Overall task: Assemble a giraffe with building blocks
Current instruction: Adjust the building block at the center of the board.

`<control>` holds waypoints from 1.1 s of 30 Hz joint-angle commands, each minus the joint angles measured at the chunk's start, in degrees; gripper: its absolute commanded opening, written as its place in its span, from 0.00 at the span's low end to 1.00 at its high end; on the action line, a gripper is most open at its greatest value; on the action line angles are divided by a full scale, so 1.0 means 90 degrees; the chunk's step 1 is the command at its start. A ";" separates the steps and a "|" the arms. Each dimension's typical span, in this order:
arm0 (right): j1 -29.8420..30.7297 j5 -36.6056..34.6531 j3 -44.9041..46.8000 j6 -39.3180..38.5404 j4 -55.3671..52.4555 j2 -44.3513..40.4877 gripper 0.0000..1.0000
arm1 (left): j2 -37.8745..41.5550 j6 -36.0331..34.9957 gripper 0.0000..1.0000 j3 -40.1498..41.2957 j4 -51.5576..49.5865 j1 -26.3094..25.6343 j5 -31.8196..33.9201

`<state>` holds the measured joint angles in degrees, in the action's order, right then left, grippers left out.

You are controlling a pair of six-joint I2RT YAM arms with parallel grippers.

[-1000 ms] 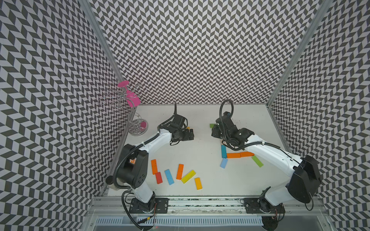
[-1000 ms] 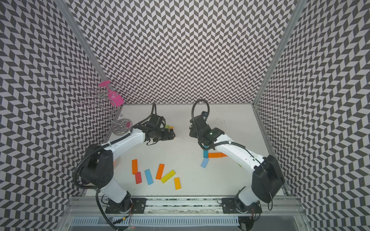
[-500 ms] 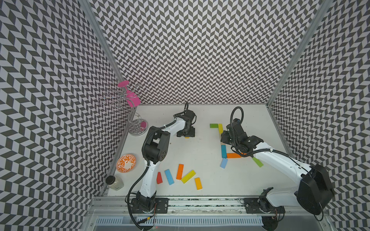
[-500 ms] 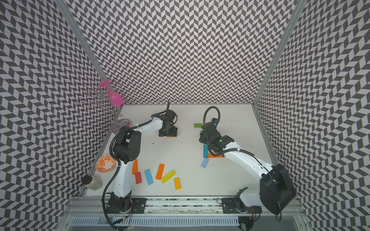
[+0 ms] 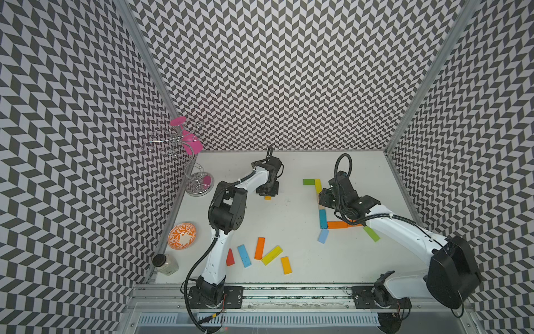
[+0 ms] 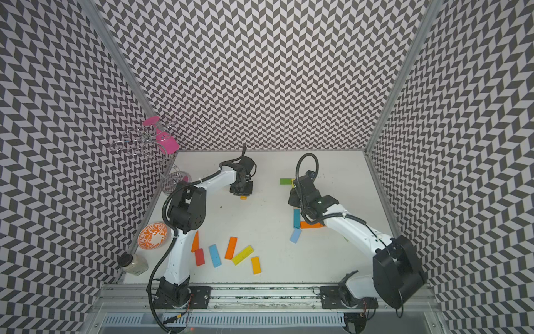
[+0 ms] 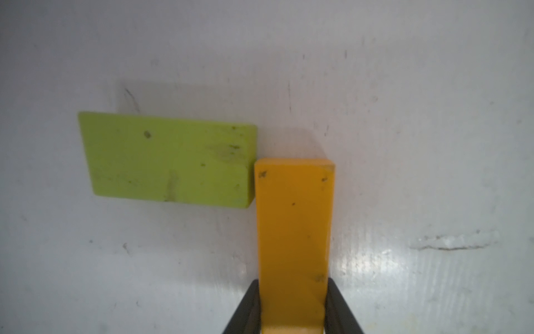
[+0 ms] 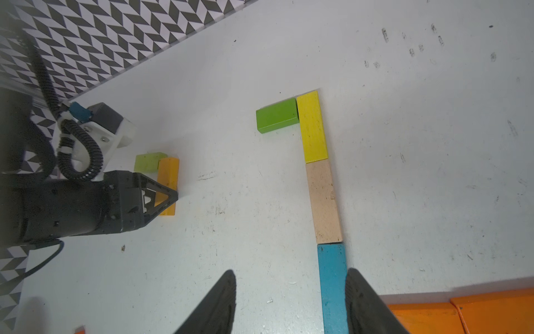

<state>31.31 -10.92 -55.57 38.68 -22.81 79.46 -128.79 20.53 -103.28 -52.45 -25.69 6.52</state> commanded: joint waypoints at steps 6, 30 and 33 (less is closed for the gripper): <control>-0.0032 0.0114 -0.0171 -0.0015 0.0065 0.0124 0.59 | -0.0322 0.0048 0.26 -0.0467 -0.0305 0.0019 0.0062; -0.0119 0.0128 -0.0241 -0.0051 0.0076 0.0224 0.59 | -0.0504 -0.0153 0.40 -0.0681 -0.0660 0.0159 0.0293; -0.0120 0.0142 -0.0249 -0.0040 0.0065 0.0234 0.59 | -0.0496 -0.0143 0.51 -0.0682 -0.0658 0.0162 0.0301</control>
<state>30.57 -9.54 -56.29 38.52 -22.92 81.03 -132.33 19.44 -109.40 -56.47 -24.69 8.25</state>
